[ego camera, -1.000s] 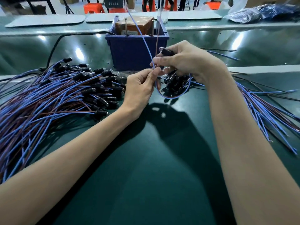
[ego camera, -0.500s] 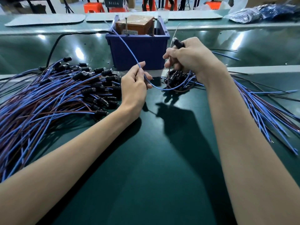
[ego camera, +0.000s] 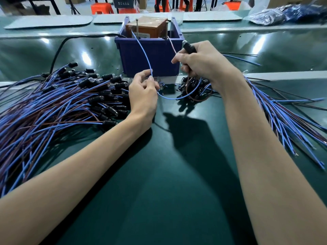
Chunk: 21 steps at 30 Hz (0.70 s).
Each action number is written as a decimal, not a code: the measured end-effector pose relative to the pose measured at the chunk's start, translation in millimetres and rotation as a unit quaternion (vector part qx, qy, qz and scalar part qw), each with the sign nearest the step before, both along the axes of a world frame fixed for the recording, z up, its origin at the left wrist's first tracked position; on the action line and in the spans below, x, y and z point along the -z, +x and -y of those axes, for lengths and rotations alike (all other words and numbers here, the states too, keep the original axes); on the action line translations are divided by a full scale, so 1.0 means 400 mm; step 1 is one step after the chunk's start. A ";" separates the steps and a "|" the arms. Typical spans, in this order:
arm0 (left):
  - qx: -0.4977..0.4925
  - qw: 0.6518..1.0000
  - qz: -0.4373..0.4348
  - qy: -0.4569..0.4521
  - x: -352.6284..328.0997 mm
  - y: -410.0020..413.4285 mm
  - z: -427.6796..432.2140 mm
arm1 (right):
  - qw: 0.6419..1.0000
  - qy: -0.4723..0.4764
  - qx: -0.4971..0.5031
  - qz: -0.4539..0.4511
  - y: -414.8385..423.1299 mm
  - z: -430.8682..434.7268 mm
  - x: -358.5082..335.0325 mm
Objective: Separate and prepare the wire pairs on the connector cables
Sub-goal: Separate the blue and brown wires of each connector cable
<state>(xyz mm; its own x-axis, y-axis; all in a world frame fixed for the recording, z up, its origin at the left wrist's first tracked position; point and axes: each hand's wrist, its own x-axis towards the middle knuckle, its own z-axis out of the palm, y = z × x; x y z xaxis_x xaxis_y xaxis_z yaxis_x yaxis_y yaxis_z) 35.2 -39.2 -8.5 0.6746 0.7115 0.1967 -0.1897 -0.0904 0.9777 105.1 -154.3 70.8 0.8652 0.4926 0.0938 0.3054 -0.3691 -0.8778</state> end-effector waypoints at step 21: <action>0.051 0.998 -0.018 0.013 -0.006 -0.010 0.009 | 0.996 -0.003 -0.081 0.023 -0.004 -0.003 -0.002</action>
<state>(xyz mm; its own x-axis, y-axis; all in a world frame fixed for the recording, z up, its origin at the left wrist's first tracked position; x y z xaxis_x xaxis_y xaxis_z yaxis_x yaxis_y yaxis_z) 31.1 -42.6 -5.9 0.7503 0.6336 0.1883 -0.1637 -0.0979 0.9816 103.4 -153.2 71.5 0.7689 0.6262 0.1295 0.4020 -0.3160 -0.8594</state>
